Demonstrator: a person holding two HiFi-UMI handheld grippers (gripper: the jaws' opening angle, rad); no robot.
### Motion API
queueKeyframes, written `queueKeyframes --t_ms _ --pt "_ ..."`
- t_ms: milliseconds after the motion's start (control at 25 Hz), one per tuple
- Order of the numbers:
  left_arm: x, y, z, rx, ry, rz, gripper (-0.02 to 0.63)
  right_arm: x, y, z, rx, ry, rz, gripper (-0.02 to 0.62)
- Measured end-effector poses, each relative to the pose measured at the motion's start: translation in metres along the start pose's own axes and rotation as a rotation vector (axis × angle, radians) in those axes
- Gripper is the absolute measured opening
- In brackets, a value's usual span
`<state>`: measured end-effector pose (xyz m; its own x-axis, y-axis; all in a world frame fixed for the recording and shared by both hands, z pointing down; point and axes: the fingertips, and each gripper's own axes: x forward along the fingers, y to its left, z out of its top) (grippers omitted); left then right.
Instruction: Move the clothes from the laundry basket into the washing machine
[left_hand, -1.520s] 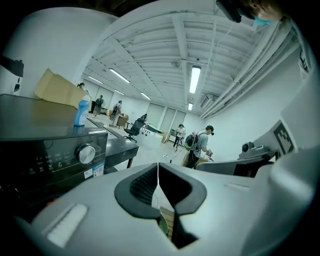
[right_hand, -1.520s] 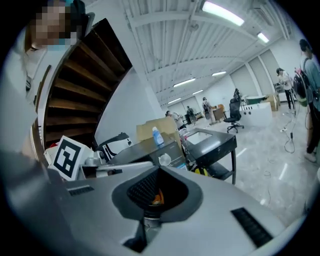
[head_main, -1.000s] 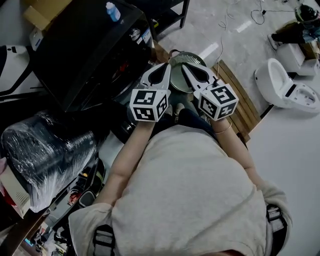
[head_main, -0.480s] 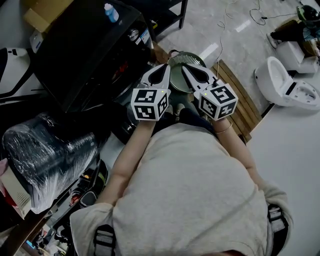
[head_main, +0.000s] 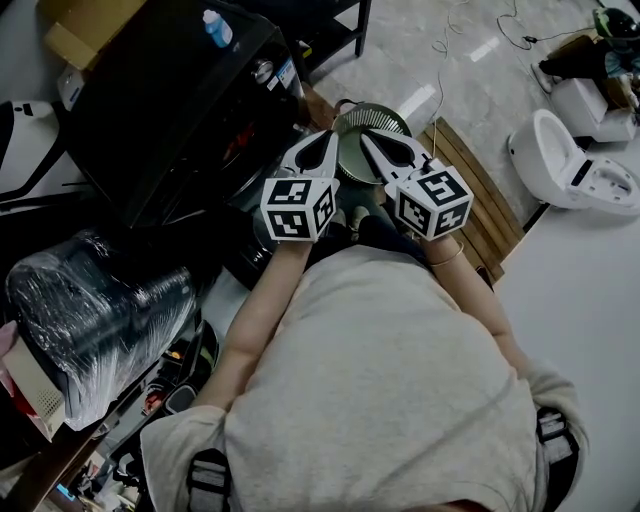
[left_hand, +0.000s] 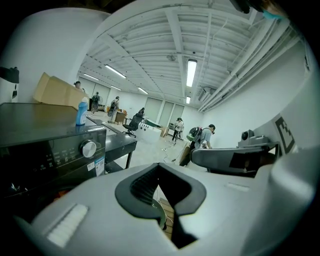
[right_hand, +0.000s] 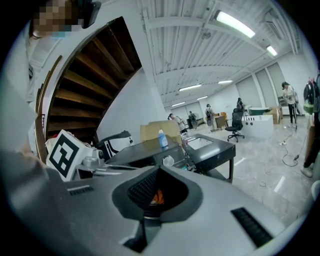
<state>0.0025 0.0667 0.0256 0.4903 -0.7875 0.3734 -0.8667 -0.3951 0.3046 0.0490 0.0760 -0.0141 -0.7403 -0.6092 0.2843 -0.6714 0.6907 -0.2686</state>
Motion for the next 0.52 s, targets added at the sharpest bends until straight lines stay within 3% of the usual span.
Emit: queueKeyframes --t_ms 520 --pt "0.0032 0.0009 -0.0054 -0.045 0.019 -0.007 0.009 0.0034 0.0008 -0.0043 -0.005 0.020 0.010 0.008"
